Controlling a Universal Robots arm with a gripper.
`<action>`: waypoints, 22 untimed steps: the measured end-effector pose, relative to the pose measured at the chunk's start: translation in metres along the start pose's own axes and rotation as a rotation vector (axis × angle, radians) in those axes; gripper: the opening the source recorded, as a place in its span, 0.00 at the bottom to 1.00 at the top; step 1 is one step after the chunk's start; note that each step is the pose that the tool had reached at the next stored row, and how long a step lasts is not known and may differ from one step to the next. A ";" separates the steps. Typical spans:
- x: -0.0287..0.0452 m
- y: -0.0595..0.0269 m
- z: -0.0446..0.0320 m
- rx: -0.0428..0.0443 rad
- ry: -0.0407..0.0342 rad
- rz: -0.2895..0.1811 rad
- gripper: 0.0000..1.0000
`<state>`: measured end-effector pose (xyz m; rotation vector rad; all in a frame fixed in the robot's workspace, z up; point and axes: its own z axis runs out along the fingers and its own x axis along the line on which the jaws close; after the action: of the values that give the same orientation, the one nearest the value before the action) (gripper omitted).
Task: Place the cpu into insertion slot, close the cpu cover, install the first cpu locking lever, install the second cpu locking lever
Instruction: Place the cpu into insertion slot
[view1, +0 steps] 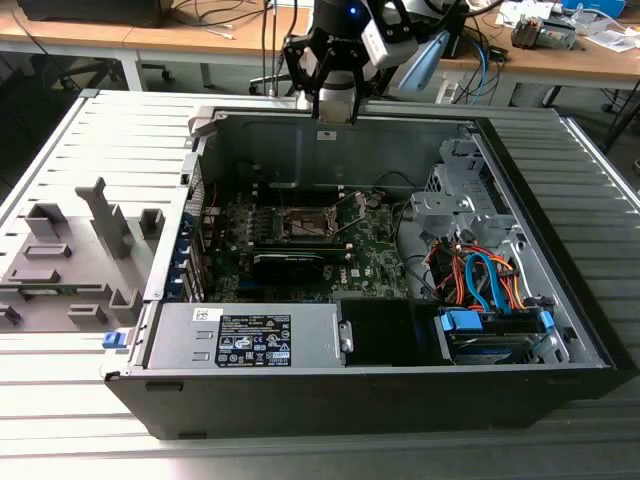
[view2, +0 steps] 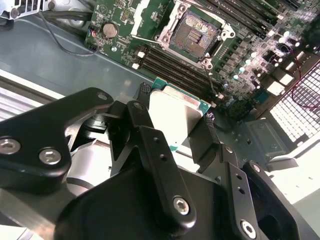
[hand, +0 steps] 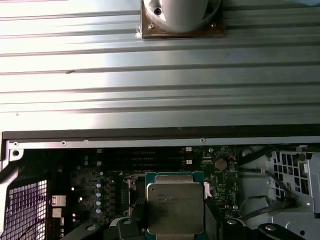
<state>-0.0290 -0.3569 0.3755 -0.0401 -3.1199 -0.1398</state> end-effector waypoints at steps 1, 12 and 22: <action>0.0000 -0.0001 0.0002 -0.0001 0.0000 0.000 0.55; 0.0000 -0.0008 0.0032 -0.0001 -0.0001 0.000 0.55; 0.0000 -0.0013 0.0054 -0.0001 -0.0001 0.000 0.55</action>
<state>-0.0291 -0.3577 0.3700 -0.0400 -3.1200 -0.1401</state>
